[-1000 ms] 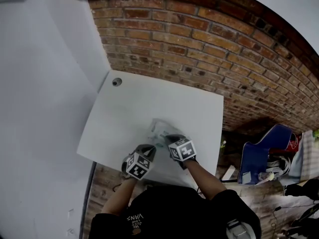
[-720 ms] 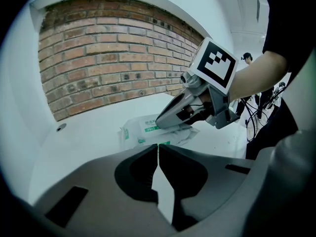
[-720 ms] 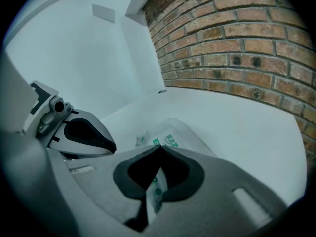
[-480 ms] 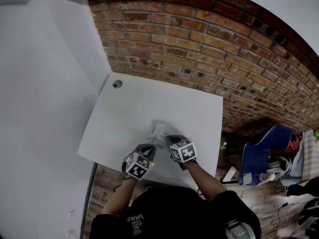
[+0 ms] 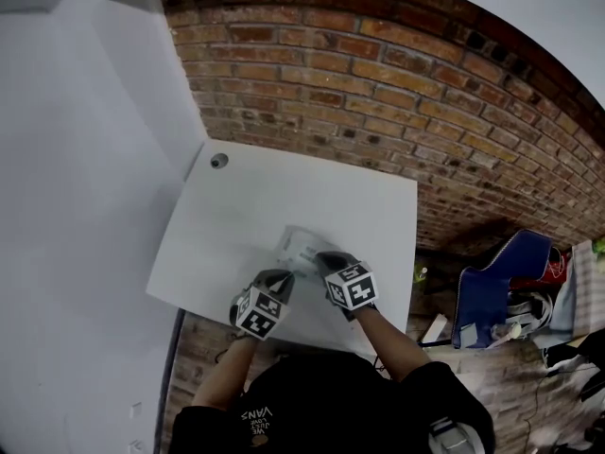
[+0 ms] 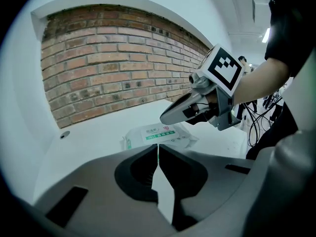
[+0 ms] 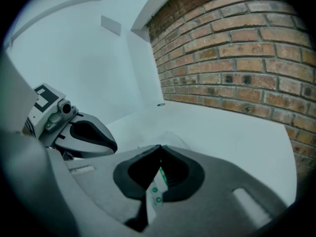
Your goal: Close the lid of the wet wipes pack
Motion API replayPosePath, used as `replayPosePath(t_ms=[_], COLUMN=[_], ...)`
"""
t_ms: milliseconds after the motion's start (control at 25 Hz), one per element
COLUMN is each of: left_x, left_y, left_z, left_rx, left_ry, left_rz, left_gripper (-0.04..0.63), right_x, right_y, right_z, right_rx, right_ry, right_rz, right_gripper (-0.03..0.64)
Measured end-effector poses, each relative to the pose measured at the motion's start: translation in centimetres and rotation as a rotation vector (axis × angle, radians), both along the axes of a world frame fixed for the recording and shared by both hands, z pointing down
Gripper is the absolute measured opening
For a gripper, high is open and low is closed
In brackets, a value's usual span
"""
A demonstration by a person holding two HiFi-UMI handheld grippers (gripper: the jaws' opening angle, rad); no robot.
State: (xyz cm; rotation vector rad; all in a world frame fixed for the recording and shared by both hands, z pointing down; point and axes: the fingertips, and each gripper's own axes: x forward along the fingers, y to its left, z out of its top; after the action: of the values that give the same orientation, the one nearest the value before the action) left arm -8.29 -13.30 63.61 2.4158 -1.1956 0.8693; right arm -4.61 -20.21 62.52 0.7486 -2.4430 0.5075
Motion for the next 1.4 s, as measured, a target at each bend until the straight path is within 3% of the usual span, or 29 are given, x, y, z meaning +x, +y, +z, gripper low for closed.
replayPosePath(t_ms=[320, 1400], left_x=[0.6, 1.1], left_y=[0.4, 3.3], left_z=[-1.4, -7.8], left_rx=[0.052, 0.222], left_ry=[0.030, 0.081], left_rz=[0.000, 0.027], left_gripper=[0.006, 0.006], right_x=[1.4, 5.6], right_y=[0.6, 4.7], right_z=[-2.2, -7.2], right_rx=[0.085, 0.162], right_ry=[-0.023, -0.142], right_rz=[0.041, 0.196], right_gripper=[-0.002, -0.002])
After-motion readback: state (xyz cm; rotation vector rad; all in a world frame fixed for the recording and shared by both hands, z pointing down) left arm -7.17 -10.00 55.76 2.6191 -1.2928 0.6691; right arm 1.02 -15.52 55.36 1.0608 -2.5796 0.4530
